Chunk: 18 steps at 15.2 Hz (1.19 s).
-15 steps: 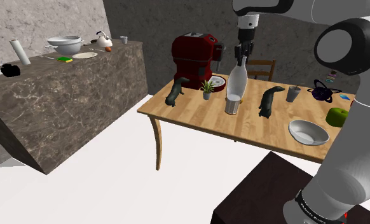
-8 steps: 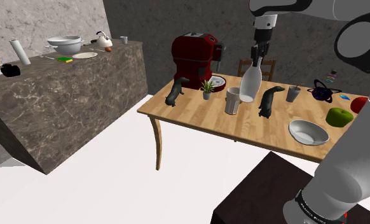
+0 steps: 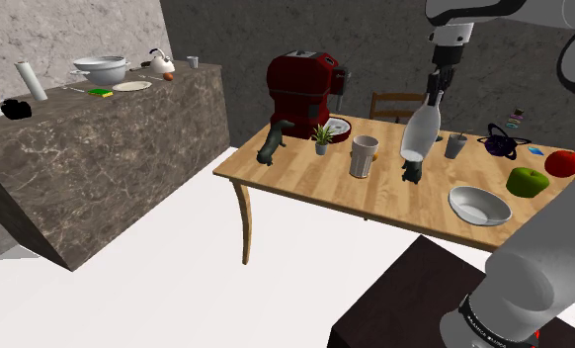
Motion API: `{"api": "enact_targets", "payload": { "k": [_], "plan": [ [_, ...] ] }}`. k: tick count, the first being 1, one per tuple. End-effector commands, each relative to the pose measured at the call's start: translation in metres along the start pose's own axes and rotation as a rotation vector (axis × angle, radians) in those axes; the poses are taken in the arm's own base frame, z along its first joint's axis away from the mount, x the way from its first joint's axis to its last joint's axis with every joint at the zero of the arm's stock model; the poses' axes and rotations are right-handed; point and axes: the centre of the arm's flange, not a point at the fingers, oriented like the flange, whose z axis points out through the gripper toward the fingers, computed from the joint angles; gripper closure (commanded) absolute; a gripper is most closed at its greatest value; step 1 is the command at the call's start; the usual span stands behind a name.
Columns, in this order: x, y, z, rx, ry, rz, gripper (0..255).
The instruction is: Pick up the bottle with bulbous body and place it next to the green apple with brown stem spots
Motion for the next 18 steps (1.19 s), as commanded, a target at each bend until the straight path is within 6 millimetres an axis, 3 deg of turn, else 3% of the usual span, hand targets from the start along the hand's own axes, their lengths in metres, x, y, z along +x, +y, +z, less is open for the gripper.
{"api": "enact_targets", "payload": {
  "k": [1, 18],
  "plan": [
    [-0.018, 0.017, 0.001, 0.0, 0.001, -0.002, 255],
    [-0.193, 0.156, 0.019, 0.0, 0.001, -0.002, 255]
  ]
}}
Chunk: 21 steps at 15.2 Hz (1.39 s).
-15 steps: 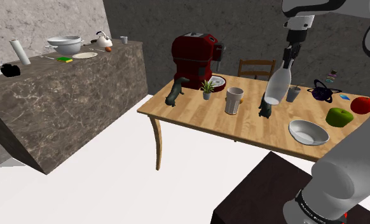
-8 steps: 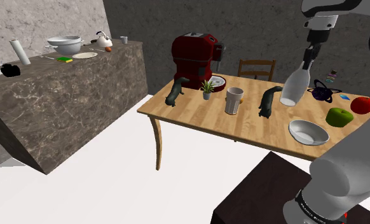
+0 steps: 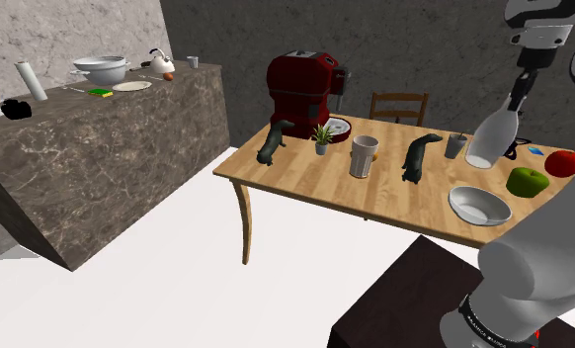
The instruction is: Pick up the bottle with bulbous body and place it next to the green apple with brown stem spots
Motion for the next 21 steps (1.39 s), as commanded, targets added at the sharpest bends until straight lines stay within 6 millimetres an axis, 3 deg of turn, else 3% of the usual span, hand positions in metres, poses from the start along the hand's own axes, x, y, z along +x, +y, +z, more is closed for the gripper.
{"api": "enact_targets", "payload": {
  "k": [1, 15, 21],
  "plan": [
    [-0.02, 0.019, 0.003, -0.001, 0.0, -0.001, 255],
    [-0.166, 0.136, 0.017, -0.001, 0.0, -0.001, 255],
    [-0.164, 0.135, 0.049, -0.001, 0.0, -0.001, 255]
  ]
}}
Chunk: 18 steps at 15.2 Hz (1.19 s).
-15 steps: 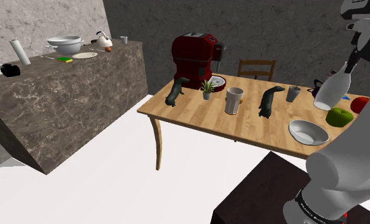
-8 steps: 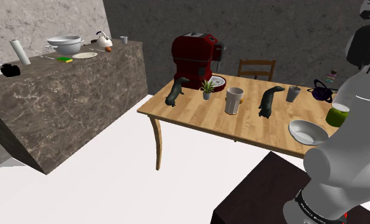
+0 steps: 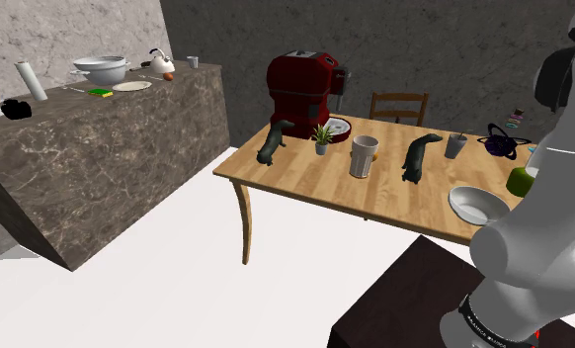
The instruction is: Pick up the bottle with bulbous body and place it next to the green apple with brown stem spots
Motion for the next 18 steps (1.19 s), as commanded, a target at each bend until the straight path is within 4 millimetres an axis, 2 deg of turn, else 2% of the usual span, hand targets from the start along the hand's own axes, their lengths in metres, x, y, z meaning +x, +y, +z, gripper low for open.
{"api": "enact_targets", "payload": {
  "k": [1, 18],
  "plan": [
    [0.001, 0.0, 0.01, -0.001, 0.0, 0.0, 255],
    [0.008, -0.002, 0.1, -0.001, 0.0, 0.0, 255]
  ]
}}
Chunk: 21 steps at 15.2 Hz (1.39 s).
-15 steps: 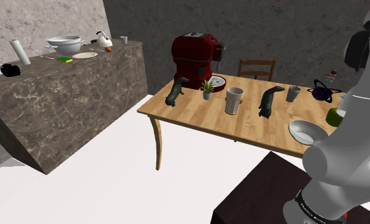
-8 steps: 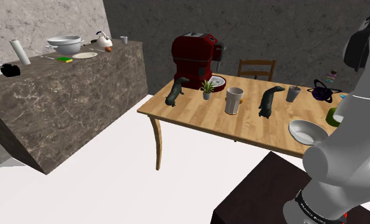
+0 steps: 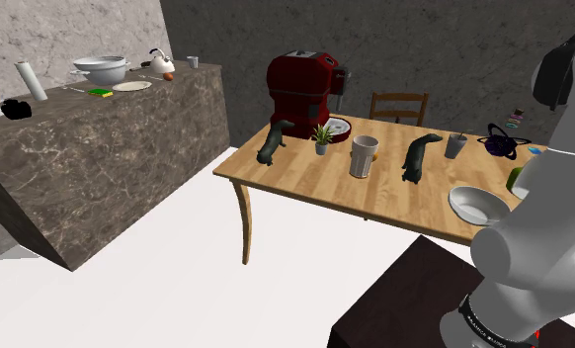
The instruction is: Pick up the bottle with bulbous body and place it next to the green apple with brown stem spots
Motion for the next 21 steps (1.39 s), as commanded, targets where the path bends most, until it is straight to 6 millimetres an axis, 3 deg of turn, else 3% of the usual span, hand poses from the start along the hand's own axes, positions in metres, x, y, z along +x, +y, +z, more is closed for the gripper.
{"api": "enact_targets", "payload": {
  "k": [1, 8, 16, 17, 21],
  "plan": [
    [0.001, 0.001, 0.011, -0.001, 0.0, 0.0, 255],
    [0.004, 0.0, 0.049, -0.001, 0.0, 0.0, 255],
    [0.004, 0.0, 0.049, -0.001, 0.0, 0.0, 255],
    [0.004, 0.0, 0.049, -0.001, 0.0, 0.0, 0],
    [0.004, 0.0, 0.049, -0.001, 0.0, 0.0, 0]
  ]
}}
